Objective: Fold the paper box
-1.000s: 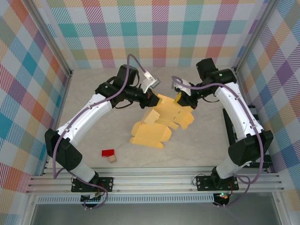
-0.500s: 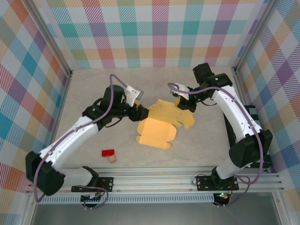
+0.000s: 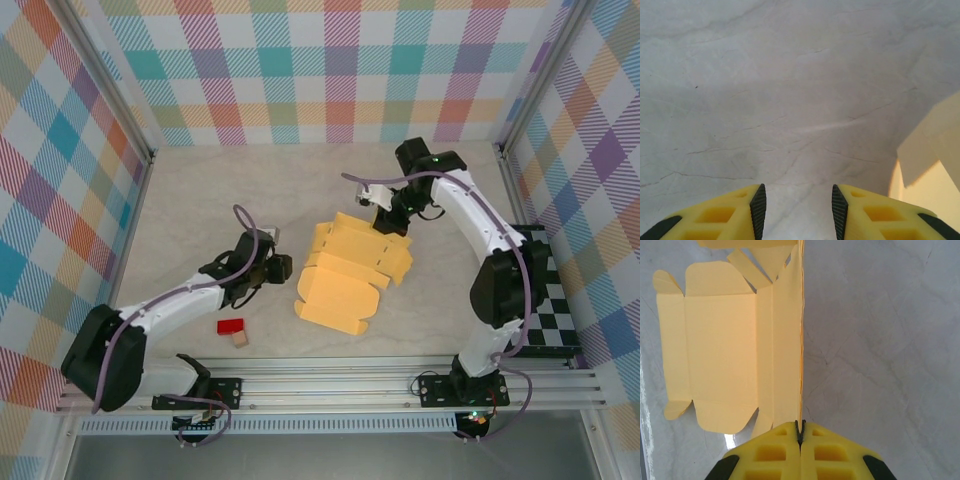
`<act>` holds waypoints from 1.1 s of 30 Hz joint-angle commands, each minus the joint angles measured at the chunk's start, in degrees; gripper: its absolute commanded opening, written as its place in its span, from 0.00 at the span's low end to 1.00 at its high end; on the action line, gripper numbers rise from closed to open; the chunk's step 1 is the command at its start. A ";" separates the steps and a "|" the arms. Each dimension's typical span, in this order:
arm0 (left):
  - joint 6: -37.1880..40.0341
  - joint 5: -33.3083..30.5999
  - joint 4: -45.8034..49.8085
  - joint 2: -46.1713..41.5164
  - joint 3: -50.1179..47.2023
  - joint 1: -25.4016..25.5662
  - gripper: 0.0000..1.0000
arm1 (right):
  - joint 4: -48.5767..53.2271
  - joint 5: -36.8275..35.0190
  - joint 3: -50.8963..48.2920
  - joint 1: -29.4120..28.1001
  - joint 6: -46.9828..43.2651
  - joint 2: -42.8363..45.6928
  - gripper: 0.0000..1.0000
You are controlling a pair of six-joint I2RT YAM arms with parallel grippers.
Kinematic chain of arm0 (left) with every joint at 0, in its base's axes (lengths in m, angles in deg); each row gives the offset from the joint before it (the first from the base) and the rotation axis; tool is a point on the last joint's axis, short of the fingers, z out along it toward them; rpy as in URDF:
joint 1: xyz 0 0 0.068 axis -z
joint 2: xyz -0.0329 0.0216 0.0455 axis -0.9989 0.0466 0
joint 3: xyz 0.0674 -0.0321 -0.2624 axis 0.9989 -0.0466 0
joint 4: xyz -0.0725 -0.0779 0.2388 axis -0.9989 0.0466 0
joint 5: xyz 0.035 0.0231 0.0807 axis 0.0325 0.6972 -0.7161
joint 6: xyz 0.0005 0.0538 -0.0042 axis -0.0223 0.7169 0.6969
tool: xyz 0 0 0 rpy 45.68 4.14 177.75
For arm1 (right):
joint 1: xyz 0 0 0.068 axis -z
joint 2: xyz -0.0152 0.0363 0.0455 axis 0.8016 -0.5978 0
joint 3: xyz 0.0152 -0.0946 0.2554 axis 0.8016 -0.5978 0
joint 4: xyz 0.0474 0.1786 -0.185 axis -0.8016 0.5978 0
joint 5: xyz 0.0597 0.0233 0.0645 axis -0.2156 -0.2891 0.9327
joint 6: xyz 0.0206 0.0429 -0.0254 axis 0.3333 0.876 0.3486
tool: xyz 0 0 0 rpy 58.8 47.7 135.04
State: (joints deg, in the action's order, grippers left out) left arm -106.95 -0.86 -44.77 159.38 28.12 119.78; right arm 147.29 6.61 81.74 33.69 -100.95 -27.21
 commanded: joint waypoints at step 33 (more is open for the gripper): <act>-1.39 5.65 -8.31 14.59 10.77 3.37 0.43 | -8.88 -1.30 -6.89 -0.23 3.25 1.91 0.00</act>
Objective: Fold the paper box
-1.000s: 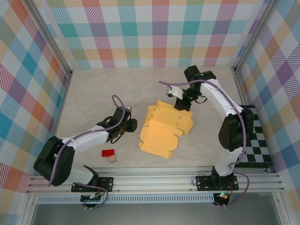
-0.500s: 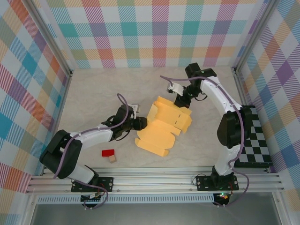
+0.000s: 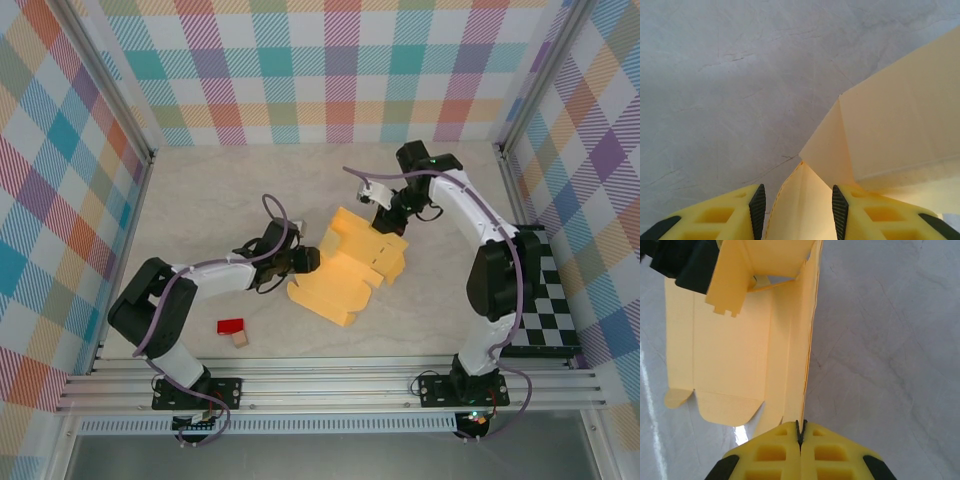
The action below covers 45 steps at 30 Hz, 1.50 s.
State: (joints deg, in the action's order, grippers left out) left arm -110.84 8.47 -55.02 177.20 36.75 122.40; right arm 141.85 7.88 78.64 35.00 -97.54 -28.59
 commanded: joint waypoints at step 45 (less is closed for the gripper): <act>14.11 0.81 -4.38 -18.60 -14.22 6.33 0.47 | -76.40 -41.04 -63.00 -21.55 -31.47 33.43 0.00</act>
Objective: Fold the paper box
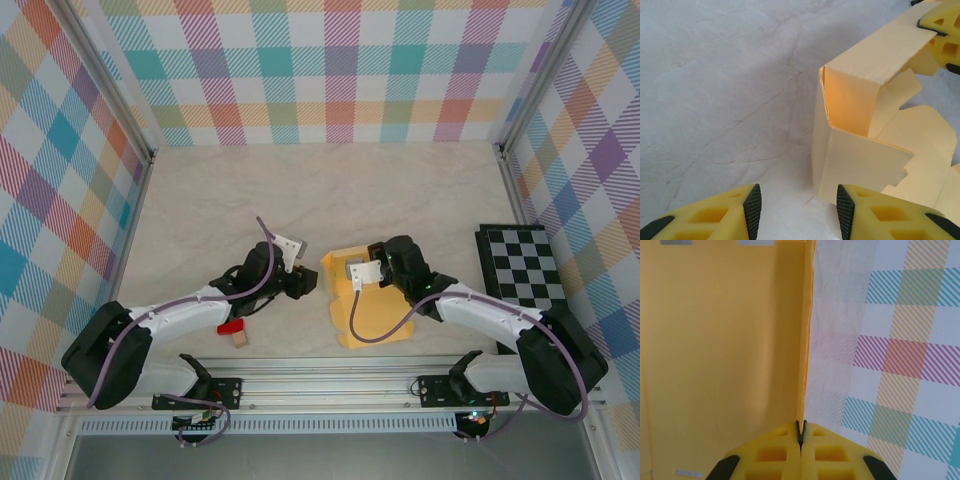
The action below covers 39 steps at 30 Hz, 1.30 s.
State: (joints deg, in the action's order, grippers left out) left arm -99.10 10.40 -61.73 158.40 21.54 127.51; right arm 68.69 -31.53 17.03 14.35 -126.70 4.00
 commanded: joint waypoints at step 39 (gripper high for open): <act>-5.95 -16.82 -4.91 21.25 12.99 8.46 0.48 | -4.57 -7.21 -3.68 -3.95 0.65 -3.23 0.00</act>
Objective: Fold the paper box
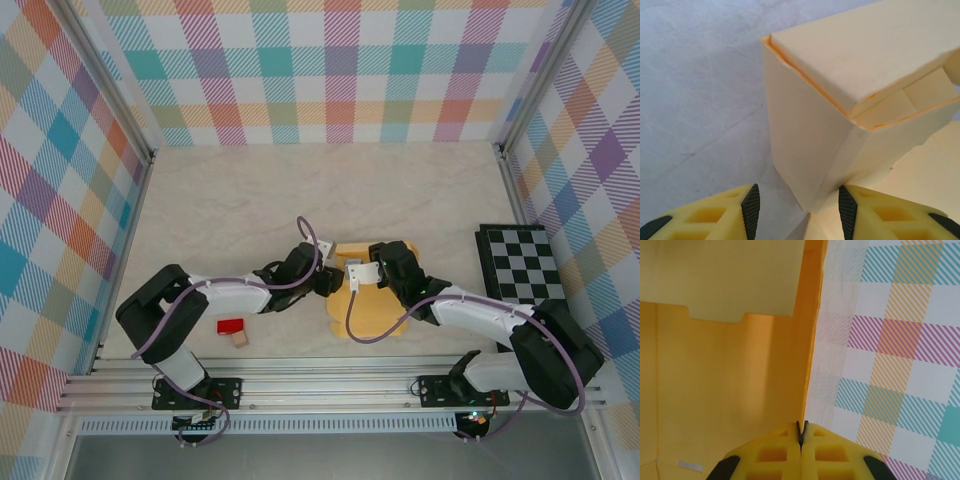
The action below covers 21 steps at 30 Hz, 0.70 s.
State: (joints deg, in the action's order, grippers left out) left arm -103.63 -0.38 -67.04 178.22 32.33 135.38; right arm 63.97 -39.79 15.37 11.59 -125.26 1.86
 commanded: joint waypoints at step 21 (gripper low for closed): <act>-0.56 -1.56 -9.91 2.27 1.95 0.59 0.51 | 1.43 0.41 -2.19 -2.03 1.39 -3.10 0.00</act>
State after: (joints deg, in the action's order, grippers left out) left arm -105.29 -5.23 -71.39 179.86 33.21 135.62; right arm 60.65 -41.69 14.08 10.65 -125.02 0.61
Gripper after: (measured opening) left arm 0.509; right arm 0.047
